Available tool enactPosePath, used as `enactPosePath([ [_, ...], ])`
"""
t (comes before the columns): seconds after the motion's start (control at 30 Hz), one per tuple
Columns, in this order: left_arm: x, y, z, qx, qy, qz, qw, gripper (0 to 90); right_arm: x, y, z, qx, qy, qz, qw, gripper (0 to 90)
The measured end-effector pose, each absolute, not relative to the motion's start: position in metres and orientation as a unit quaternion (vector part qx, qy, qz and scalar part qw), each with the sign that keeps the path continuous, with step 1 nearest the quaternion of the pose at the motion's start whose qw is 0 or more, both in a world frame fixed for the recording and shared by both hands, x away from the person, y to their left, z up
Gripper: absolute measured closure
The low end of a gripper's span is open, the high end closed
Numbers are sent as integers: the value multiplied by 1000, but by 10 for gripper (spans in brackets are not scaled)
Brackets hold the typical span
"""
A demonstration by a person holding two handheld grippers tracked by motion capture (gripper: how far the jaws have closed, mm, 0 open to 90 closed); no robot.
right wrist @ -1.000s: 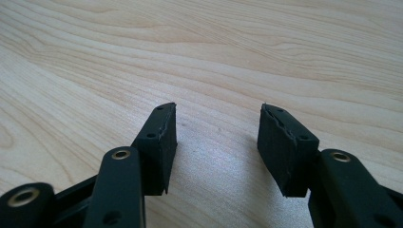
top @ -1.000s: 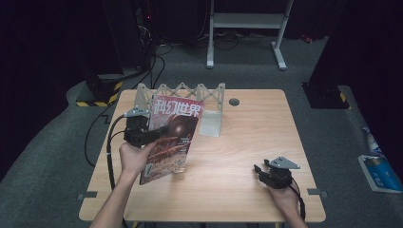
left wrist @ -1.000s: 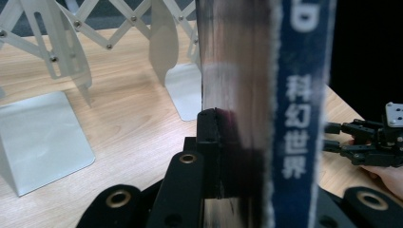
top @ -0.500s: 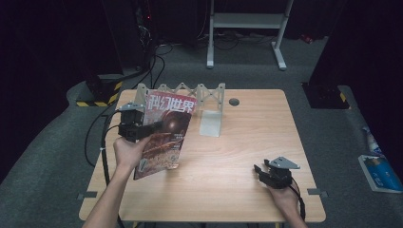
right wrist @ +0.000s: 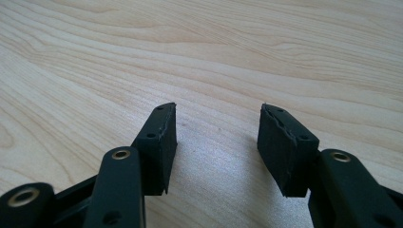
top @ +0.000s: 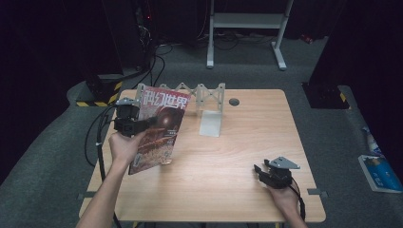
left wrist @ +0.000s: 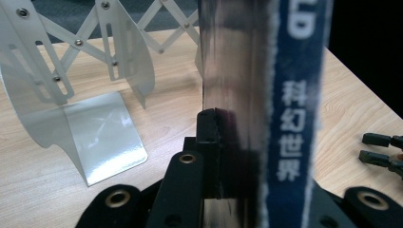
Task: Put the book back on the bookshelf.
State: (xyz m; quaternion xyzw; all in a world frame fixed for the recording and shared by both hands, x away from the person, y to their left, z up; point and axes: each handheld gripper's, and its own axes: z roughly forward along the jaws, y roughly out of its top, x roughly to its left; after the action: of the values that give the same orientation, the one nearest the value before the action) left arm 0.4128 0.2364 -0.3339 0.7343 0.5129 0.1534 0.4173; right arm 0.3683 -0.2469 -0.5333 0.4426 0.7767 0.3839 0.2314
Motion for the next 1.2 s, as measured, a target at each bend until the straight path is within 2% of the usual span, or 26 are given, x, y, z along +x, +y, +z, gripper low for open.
enactPosePath([
  [1.2, 436, 268, -319, 717, 554, 174, 386, 820, 368, -247, -533, 443, 776, 384, 231, 482],
])
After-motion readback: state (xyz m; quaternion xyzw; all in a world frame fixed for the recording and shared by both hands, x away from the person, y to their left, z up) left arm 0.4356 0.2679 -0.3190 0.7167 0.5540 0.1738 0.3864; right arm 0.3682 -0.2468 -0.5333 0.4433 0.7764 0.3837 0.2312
